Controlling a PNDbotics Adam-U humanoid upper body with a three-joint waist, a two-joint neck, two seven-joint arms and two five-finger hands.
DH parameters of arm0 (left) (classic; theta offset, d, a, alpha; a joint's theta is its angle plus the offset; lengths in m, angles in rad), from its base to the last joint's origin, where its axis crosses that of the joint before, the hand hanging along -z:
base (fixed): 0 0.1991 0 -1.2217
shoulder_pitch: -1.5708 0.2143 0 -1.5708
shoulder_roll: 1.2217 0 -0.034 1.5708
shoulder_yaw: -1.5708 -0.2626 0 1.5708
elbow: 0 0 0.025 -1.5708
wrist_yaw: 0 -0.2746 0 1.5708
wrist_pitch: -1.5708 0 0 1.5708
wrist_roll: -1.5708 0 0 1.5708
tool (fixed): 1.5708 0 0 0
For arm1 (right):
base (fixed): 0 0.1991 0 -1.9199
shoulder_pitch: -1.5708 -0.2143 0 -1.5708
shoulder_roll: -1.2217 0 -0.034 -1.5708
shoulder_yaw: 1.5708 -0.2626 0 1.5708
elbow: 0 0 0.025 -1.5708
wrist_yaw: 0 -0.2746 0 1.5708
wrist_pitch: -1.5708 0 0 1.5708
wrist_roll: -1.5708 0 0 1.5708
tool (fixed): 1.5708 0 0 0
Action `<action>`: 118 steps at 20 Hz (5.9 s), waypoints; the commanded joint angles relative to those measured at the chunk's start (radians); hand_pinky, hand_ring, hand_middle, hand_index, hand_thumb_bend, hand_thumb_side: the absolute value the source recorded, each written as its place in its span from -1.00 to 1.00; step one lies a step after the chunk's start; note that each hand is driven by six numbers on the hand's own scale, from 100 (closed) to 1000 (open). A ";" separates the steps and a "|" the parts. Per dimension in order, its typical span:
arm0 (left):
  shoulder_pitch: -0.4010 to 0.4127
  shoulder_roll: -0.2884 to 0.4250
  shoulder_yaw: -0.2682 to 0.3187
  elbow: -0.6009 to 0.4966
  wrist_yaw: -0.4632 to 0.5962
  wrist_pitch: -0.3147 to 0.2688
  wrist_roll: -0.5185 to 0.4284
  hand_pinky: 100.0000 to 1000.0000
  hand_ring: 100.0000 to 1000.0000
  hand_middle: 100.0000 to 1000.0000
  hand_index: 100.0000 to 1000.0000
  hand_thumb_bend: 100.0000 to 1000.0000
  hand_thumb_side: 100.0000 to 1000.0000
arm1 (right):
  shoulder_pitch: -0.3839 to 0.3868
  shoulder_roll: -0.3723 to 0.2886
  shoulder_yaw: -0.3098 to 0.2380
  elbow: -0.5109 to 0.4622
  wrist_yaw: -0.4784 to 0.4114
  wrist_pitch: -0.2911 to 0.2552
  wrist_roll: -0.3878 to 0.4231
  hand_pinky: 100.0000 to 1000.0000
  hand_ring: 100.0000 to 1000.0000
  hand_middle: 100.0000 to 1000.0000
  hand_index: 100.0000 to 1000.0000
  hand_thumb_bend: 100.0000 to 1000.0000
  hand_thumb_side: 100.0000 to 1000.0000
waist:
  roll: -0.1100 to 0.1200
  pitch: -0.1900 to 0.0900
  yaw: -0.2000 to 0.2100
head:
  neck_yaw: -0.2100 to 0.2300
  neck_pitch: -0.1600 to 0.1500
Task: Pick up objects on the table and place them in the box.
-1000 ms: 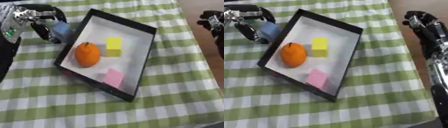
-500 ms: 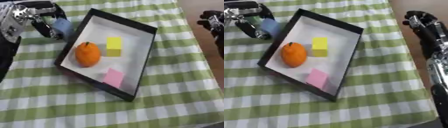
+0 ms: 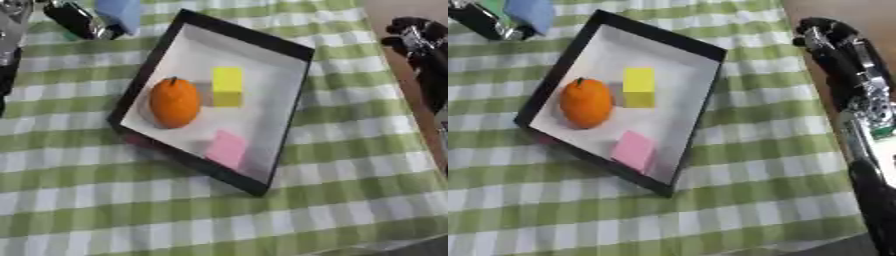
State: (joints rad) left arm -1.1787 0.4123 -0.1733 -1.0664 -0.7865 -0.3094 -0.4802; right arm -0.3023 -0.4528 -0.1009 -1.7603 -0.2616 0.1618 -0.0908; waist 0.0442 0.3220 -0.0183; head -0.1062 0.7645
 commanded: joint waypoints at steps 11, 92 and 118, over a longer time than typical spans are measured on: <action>-0.020 -0.082 -0.186 -0.284 0.121 0.010 -0.175 0.37 0.15 0.00 0.08 -0.51 -1.00 | -0.006 -0.034 -0.014 -0.012 -0.015 -0.005 -0.009 0.92 0.46 0.35 0.40 -1.00 -0.16 | 0.002 -0.068 0.016 | -0.017 0.005; 0.019 0.153 0.161 0.306 -0.009 0.249 0.176 0.71 0.69 0.64 0.70 0.21 -0.83 | -0.023 -0.041 -0.015 -0.022 -0.025 0.005 -0.007 0.92 0.45 0.33 0.39 -1.00 -0.13 | -0.009 0.008 -0.011 | 0.073 -0.084; 0.001 0.182 0.185 0.328 0.011 0.253 0.109 0.71 0.69 0.61 0.66 -0.09 -1.00 | -0.034 -0.045 -0.013 -0.024 -0.017 0.003 -0.002 0.91 0.44 0.33 0.38 -0.98 -0.14 | -0.003 0.054 -0.019 | 0.114 -0.119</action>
State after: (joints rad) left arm -1.1510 0.5530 -0.0014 -0.7278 -0.7829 -0.0569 -0.3651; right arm -0.3257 -0.4676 -0.1099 -1.7611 -0.2850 0.1653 -0.0933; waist 0.0437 0.3800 -0.0385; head 0.0056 0.6572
